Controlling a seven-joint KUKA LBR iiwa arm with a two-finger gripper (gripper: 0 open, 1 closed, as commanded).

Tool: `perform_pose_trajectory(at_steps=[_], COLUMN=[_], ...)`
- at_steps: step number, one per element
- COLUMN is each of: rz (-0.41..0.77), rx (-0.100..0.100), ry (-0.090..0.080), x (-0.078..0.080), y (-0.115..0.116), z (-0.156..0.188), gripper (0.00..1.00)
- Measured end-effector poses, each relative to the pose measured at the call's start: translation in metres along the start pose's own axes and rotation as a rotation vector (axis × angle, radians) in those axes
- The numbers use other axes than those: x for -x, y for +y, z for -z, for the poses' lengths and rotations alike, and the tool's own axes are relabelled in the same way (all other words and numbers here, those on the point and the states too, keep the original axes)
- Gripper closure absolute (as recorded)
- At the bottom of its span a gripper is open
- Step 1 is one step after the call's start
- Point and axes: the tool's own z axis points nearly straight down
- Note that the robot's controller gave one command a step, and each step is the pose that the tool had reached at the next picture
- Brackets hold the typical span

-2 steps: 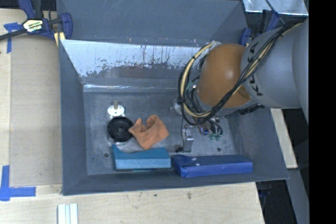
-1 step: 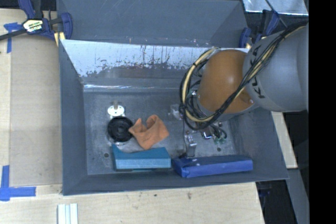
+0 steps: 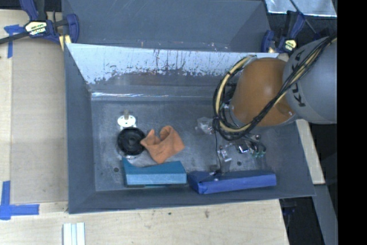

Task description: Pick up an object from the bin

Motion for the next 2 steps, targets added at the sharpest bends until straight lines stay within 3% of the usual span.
perform_pose_trajectory(at_steps=[1,2], rz=[-0.023,0.126], rx=[0.001,0.009], ry=[-0.001,-0.004], x=[0.032,0.064], y=[0.055,0.07], z=[-0.001,0.004], gripper=[0.0,0.0])
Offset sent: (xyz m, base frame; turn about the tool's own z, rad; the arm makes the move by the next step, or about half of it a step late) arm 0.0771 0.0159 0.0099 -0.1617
